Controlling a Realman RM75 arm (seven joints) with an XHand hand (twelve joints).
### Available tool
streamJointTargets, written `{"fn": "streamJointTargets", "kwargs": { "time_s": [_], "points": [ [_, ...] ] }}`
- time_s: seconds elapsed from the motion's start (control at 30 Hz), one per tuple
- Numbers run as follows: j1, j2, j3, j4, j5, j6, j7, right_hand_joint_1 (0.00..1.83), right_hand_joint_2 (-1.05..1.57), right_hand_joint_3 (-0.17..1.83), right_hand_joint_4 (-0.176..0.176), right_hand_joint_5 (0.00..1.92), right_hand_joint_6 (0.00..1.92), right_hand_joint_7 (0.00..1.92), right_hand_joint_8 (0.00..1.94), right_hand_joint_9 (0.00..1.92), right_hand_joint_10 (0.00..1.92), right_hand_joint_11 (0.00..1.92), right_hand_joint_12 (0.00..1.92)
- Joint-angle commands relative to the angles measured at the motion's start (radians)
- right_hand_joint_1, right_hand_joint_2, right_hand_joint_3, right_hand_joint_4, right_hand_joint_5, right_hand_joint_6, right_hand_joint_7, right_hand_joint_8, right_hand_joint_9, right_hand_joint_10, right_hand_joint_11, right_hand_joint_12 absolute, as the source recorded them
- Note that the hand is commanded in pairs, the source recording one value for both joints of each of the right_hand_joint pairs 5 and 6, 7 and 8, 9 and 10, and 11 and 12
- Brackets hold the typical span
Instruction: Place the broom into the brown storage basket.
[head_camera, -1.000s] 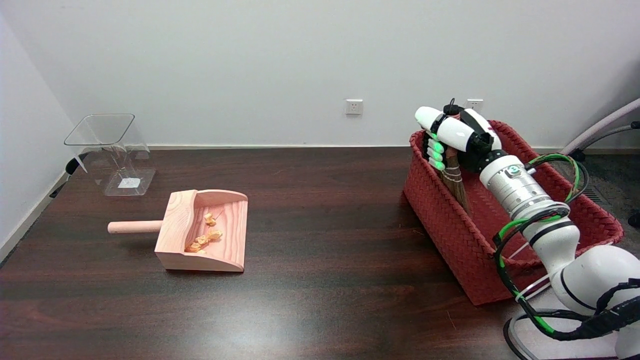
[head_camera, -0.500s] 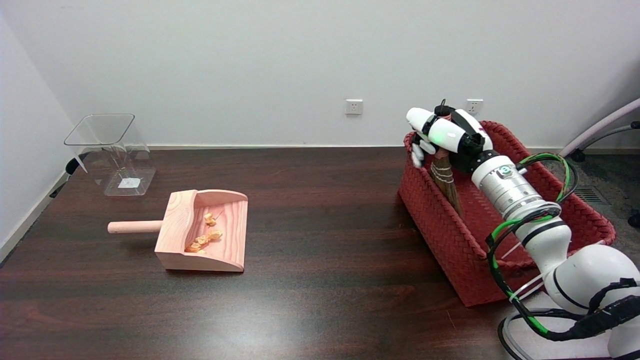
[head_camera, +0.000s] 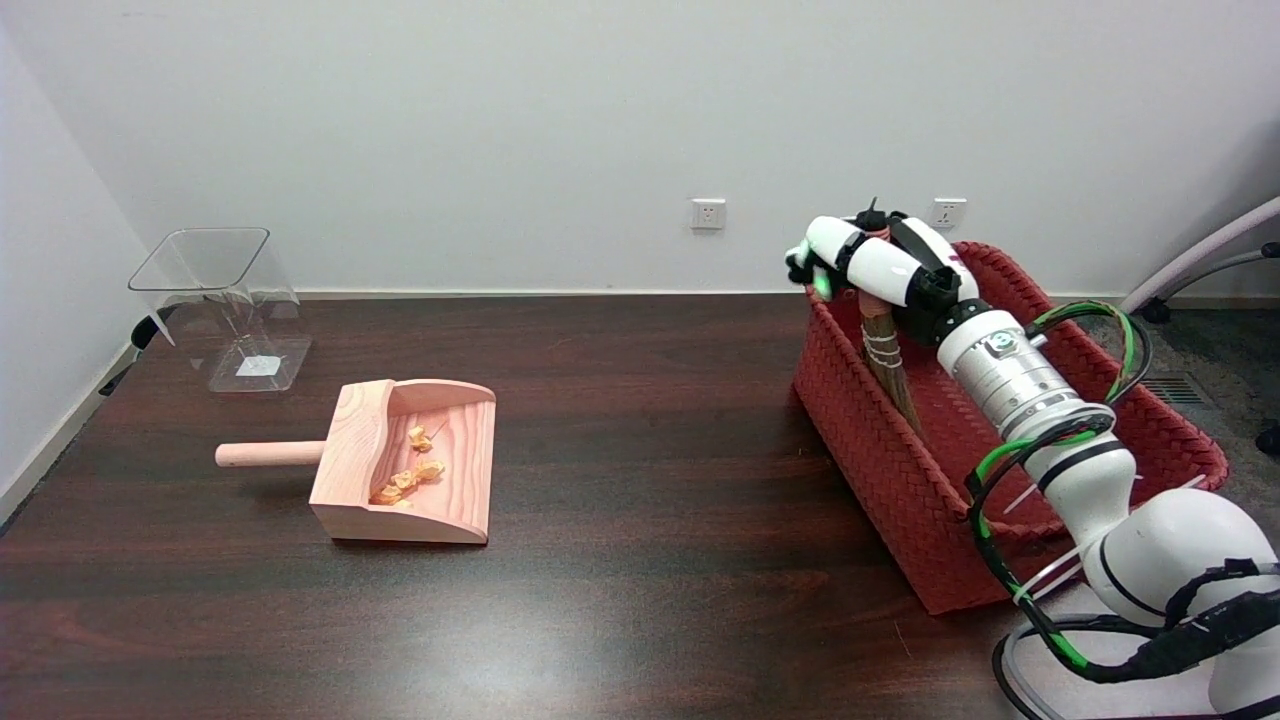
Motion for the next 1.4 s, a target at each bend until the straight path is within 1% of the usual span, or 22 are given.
{"fn": "streamJointTargets", "kwargs": {
  "time_s": [0.03,0.07,0.17,0.23,0.33,0.5,0.57,0.63,0.7,0.77,0.8,0.87,0.97,1.13,1.3,1.33,1.37,1.4],
  "points": [
    [0.007,0.002,-0.011,0.005,-0.028,0.013,0.001,0.8,1.55,0.97,0.0,0.41,0.41,0.87,0.87,0.41,0.41,0.41,0.41],
    [0.006,0.002,-0.011,0.005,-0.028,0.013,0.004,0.81,1.54,0.97,0.0,0.37,0.37,0.77,0.77,0.37,0.37,0.37,0.37],
    [0.004,0.0,-0.008,0.005,-0.028,0.013,0.007,0.82,1.51,0.97,0.0,0.33,0.33,0.64,0.64,0.33,0.33,0.33,0.33],
    [0.001,0.0,-0.003,0.005,-0.027,0.011,0.007,0.82,1.5,0.96,0.0,0.3,0.3,0.48,0.48,0.3,0.3,0.3,0.3],
    [0.0,-0.002,0.006,0.006,-0.019,0.004,0.007,0.84,1.47,0.96,0.0,0.28,0.28,0.39,0.39,0.28,0.28,0.28,0.28],
    [0.012,0.002,0.011,0.006,-0.015,-0.012,0.024,0.85,1.36,0.98,0.0,0.24,0.24,0.32,0.32,0.24,0.24,0.24,0.24],
    [0.018,0.005,0.023,0.006,-0.015,-0.041,0.047,0.84,1.29,0.94,0.0,0.21,0.21,0.3,0.3,0.21,0.21,0.21,0.21],
    [0.026,0.008,0.034,0.006,-0.015,-0.06,0.061,0.8,1.27,0.79,0.0,0.17,0.17,0.28,0.28,0.17,0.17,0.17,0.17],
    [0.031,0.01,0.042,0.006,-0.005,-0.074,0.061,0.73,1.32,0.49,0.0,0.11,0.11,0.23,0.23,0.11,0.11,0.11,0.11],
    [0.034,0.012,0.056,0.006,0.021,-0.091,0.054,0.68,1.37,0.27,0.0,0.09,0.09,0.22,0.22,0.09,0.09,0.09,0.09],
    [0.034,0.012,0.061,0.006,0.028,-0.096,0.053,0.64,1.4,0.07,0.0,0.07,0.07,0.21,0.21,0.07,0.07,0.07,0.07],
    [0.036,0.012,0.073,0.006,0.041,-0.115,0.052,0.59,1.44,-0.17,0.0,0.04,0.04,0.19,0.19,0.04,0.04,0.04,0.04],
    [0.038,0.013,0.08,0.005,0.053,-0.135,0.052,0.49,1.52,-0.17,0.0,0.0,0.0,0.16,0.16,0.0,0.0,0.0,0.0],
    [0.022,0.007,0.08,0.004,0.053,-0.136,0.049,0.42,1.56,-0.17,0.0,0.0,0.0,0.12,0.12,0.0,0.0,0.0,0.0],
    [0.003,-0.001,0.095,0.006,0.048,-0.139,0.049,0.39,1.56,0.08,0.0,0.0,0.0,0.1,0.1,0.0,0.0,0.0,0.0],
    [0.001,-0.002,0.101,0.006,0.048,-0.146,0.047,0.38,1.56,0.16,0.0,0.0,0.0,0.1,0.1,0.0,0.0,0.0,0.0],
    [0.002,-0.002,0.104,0.006,0.049,-0.151,0.047,0.35,1.55,0.33,0.0,0.0,0.0,0.1,0.1,0.0,0.0,0.0,0.0],
    [0.004,-0.002,0.113,0.006,0.049,-0.157,0.047,0.35,1.54,0.38,0.0,0.0,0.0,0.1,0.1,0.0,0.0,0.0,0.0]
  ]
}}
